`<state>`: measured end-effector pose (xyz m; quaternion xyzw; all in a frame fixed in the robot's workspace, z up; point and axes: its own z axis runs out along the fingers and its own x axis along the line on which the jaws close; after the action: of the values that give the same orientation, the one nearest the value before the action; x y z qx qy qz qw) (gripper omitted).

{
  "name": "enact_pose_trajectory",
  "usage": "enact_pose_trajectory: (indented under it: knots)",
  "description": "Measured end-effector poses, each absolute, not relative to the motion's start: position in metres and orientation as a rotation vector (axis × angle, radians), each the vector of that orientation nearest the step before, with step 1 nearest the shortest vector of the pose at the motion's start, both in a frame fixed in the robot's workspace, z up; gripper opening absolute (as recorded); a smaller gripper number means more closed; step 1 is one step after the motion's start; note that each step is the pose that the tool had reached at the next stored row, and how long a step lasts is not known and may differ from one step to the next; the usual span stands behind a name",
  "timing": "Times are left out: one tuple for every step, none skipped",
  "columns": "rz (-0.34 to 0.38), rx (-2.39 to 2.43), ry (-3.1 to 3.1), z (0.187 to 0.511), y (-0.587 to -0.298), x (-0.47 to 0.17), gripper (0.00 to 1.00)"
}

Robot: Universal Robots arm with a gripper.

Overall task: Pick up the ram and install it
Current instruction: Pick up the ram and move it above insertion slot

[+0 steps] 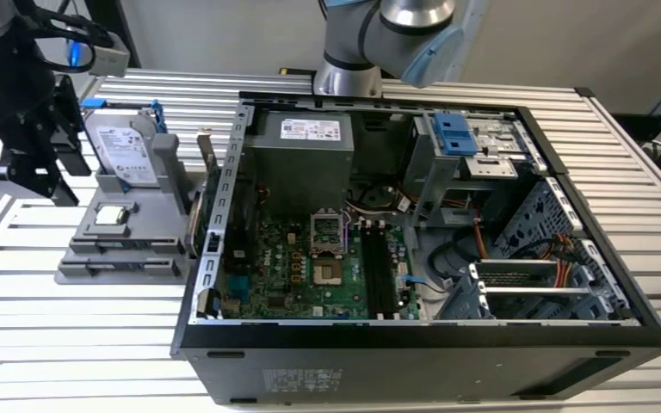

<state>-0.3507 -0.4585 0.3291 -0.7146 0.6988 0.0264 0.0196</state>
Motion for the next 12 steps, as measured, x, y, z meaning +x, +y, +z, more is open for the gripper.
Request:
enact_pose_trajectory:
  knots:
    - [0.082,-2.218,2.168,0.327,-0.459,-0.351,1.00]
    - [0.082,-2.218,2.168,0.326,-0.459,-0.351,1.00]
    - [0.082,-2.218,2.168,0.325,-0.459,-0.351,1.00]
    - [0.082,-2.218,2.168,0.323,-0.459,-0.352,1.00]
    - [0.082,-2.218,2.168,0.322,-0.459,-0.352,1.00]
    - [0.082,-2.218,2.168,0.321,-0.459,-0.353,1.00]
    - [0.082,-2.218,2.168,0.319,-0.459,-0.353,1.00]
    - [0.082,-2.218,2.168,0.318,-0.459,-0.353,1.00]
    - [0.082,-2.218,2.168,0.316,-0.459,-0.353,1.00]
    - [0.082,-2.218,2.168,0.314,-0.459,-0.353,1.00]
    - [0.082,-2.218,2.168,0.312,-0.459,-0.353,1.00]
    - [0.082,-2.218,2.168,0.310,-0.459,-0.353,1.00]
